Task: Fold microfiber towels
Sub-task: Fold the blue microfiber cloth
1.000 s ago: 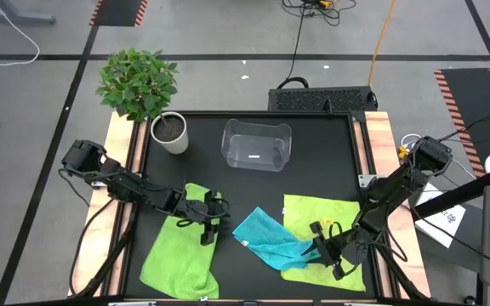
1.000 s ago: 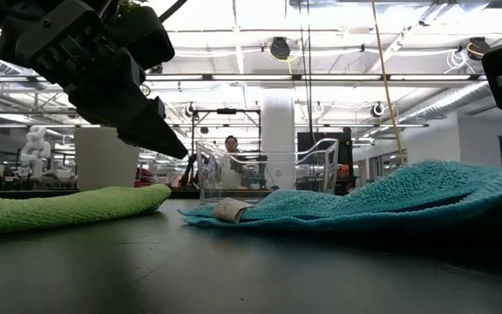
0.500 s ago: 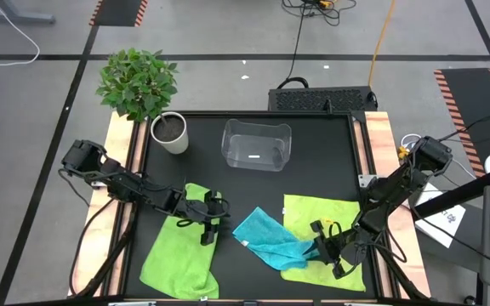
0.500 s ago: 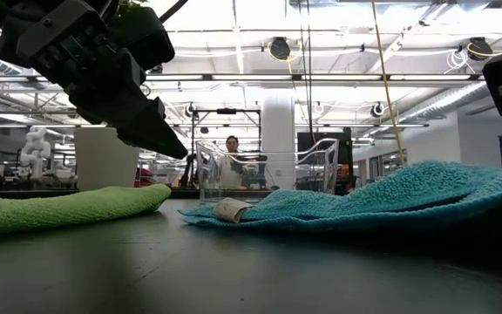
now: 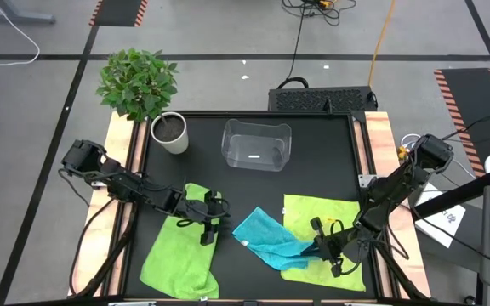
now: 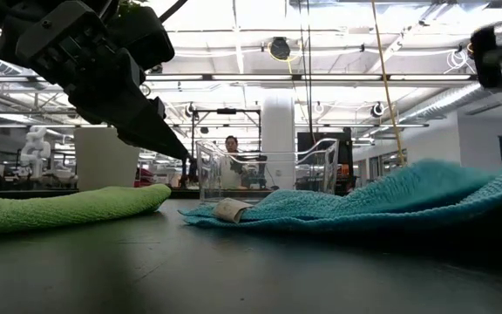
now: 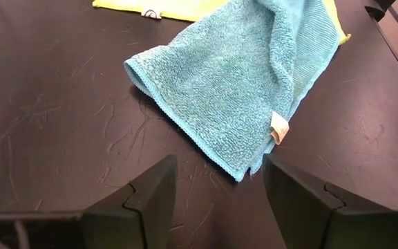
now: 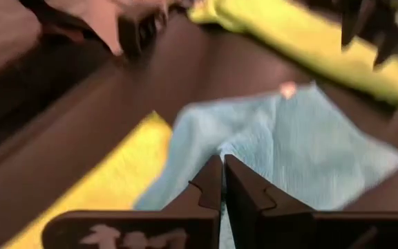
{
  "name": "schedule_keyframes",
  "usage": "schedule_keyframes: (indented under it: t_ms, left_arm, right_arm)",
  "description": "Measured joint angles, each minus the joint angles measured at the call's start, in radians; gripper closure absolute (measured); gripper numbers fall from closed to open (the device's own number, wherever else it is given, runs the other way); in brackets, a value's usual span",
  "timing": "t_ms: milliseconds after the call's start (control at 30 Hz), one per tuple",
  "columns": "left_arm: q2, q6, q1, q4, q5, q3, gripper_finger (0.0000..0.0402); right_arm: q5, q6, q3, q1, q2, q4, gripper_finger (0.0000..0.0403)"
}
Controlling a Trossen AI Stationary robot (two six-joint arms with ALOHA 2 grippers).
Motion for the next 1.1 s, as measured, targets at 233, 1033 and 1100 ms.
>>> schedule_keyframes:
  t_ms: [233,1033,1100]
  left_arm:
    - [0.0,0.011,0.0,-0.001,0.0,0.0,0.0188]
    - [0.0,0.05,0.003,-0.025,-0.032,0.0,0.0188]
    - [0.0,0.051,0.006,-0.025,-0.033,0.0,0.0188]
  right_arm:
    - [-0.05,-0.048,0.032,0.002,-0.026,0.022,0.0402]
    - [-0.165,0.068,0.039,0.02,0.234,0.104,0.0403]
    - [-0.193,0.092,0.039,0.009,0.249,0.102,0.0402]
